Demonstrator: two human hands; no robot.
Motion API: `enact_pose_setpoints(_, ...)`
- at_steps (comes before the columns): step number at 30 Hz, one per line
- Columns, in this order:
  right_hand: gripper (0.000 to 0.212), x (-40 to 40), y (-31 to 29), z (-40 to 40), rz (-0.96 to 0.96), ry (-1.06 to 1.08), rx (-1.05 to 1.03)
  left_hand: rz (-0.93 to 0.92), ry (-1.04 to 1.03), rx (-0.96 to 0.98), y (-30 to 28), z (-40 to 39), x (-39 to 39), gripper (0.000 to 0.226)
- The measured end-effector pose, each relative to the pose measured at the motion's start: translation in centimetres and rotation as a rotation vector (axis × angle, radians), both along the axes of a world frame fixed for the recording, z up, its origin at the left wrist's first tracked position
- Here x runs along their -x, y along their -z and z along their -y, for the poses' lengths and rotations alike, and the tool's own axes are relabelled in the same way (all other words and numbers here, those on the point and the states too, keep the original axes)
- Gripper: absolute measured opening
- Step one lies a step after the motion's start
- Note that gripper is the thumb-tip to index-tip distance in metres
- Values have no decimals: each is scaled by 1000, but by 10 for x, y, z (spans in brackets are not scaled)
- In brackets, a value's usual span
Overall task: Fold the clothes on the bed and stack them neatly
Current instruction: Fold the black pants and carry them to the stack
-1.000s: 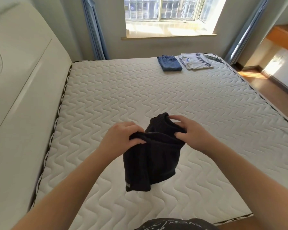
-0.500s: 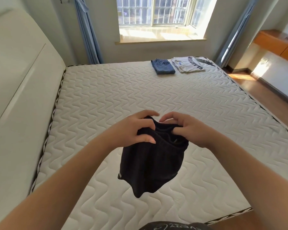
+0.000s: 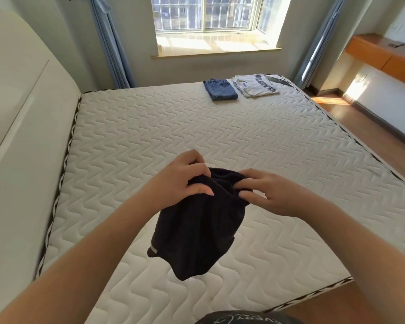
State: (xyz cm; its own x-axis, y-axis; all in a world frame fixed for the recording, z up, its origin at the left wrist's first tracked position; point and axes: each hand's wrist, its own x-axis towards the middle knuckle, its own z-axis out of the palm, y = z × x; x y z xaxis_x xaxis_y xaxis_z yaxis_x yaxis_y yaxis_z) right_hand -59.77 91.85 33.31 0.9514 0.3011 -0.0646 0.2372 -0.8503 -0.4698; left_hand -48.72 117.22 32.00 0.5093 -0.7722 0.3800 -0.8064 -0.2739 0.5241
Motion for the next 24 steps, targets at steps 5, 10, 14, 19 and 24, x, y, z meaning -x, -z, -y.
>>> enact_pose_setpoints(5,57,0,-3,8,31,-100,63,-2,-2,-34,1,-3,-2,33)
enact_pose_setpoints(10,36,0,-2,8,231,2,-72,-50,-1,-80,-1,-6,-6,36)
enact_pose_setpoints(14,28,-4,0,4,261,81,-157,16,-11,-145,3,-6,-4,43)
enact_pose_setpoints(19,39,-3,5,-1,236,206,-241,132,-79,-87,9,-8,4,42)
enact_pose_setpoints(24,62,-8,-3,-4,172,247,-185,-44,-135,-236,1,-8,1,61)
